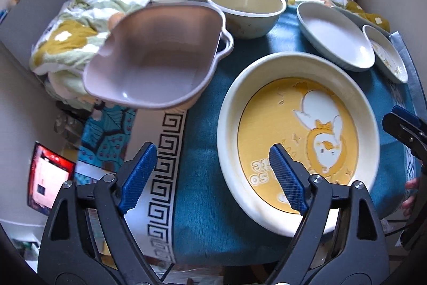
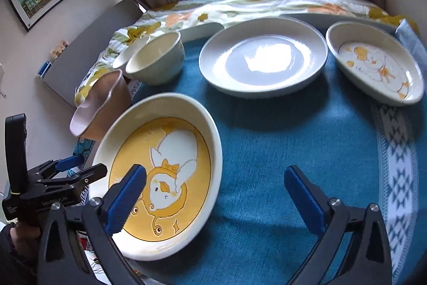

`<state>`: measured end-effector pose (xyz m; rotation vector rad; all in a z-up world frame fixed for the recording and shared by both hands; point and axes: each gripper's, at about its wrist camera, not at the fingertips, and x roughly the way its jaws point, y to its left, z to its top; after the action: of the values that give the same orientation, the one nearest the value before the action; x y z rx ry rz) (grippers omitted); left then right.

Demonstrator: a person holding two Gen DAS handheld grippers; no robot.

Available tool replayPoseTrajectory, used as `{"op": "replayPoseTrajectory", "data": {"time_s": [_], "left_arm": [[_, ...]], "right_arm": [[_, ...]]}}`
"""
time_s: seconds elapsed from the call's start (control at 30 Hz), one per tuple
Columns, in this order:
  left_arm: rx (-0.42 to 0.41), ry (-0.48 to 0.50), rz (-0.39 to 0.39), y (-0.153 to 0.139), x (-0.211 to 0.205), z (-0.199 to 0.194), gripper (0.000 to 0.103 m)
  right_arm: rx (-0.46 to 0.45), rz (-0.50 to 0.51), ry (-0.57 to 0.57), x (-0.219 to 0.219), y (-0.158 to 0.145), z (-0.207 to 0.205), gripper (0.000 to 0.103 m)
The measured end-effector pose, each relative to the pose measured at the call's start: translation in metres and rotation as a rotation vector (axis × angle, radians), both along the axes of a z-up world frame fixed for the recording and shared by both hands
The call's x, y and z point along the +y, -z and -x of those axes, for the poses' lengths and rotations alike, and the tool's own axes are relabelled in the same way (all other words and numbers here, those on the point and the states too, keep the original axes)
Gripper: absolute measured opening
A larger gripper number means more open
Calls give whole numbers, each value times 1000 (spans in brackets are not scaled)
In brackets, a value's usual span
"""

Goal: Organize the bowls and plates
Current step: 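Move both grippers toward the plain white plate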

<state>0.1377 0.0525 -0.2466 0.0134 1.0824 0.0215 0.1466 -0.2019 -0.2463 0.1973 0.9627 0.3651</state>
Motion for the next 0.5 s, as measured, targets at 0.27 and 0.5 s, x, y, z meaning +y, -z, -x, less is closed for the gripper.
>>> {"op": "replayPoseTrajectory", "data": {"time_s": [0.27,0.5], "left_arm": [[-156,94,62,-104,-18,-5,88],[-150,167,176,-148,-57,-59,89]], "right_arm": [[-51,55,-41,-24,-89,3,103],[-63,170,-31,-69,-147,-47,103]]}}
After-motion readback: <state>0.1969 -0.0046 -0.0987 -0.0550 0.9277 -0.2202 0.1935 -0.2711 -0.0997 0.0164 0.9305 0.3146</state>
